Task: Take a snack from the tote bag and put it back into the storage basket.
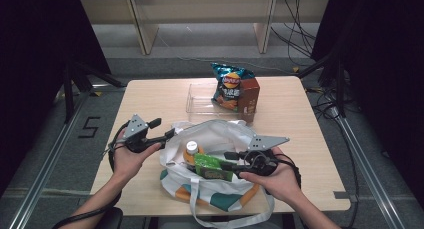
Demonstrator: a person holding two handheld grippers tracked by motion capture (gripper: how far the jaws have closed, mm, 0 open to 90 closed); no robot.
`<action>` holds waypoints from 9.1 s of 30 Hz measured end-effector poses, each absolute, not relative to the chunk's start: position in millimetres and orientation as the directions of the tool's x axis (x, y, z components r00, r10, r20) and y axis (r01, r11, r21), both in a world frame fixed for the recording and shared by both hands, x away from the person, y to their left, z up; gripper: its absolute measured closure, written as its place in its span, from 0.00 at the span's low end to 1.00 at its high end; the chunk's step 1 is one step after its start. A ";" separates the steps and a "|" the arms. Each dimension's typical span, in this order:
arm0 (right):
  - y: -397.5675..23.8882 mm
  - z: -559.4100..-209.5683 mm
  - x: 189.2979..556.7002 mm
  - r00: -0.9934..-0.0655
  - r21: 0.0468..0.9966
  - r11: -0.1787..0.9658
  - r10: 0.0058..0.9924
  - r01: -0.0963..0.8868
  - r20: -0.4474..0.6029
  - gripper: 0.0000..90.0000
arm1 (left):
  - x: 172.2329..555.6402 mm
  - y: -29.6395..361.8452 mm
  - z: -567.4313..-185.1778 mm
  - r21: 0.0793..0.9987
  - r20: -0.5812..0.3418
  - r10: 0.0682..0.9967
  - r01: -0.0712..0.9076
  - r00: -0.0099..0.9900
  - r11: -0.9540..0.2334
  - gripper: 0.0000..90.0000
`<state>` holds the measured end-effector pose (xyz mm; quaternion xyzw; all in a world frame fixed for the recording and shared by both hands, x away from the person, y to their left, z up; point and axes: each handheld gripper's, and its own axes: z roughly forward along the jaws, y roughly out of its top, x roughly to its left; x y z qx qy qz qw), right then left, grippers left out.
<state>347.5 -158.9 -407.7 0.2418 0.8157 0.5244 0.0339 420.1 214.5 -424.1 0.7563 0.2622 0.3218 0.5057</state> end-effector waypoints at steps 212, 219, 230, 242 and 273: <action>-196.4 -296.1 404.0 -0.806 0.971 0.180 0.591 0.155 0.019 1.00 | 421.8 217.3 -423.4 0.935 0.222 0.722 0.065 0.656 -0.348 0.37; -196.8 -295.3 406.8 -0.799 0.972 0.175 0.601 0.157 0.021 1.00 | 421.8 217.9 -423.2 0.935 0.223 0.722 0.066 0.655 -0.348 0.37; -196.7 -297.0 409.7 -0.788 0.971 0.169 0.616 0.167 0.028 1.00 | 421.9 218.4 -422.8 0.937 0.221 0.723 0.063 0.655 -0.344 0.37; -196.1 -293.6 418.0 -0.779 0.974 0.160 0.626 0.161 0.026 1.00 | 421.9 218.9 -422.6 0.937 0.221 0.722 0.063 0.655 -0.344 0.37; -193.2 -287.4 436.5 -0.761 0.974 0.149 0.648 0.168 0.032 1.00 | 421.7 219.4 -422.0 0.939 0.220 0.723 0.060 0.654 -0.339 0.37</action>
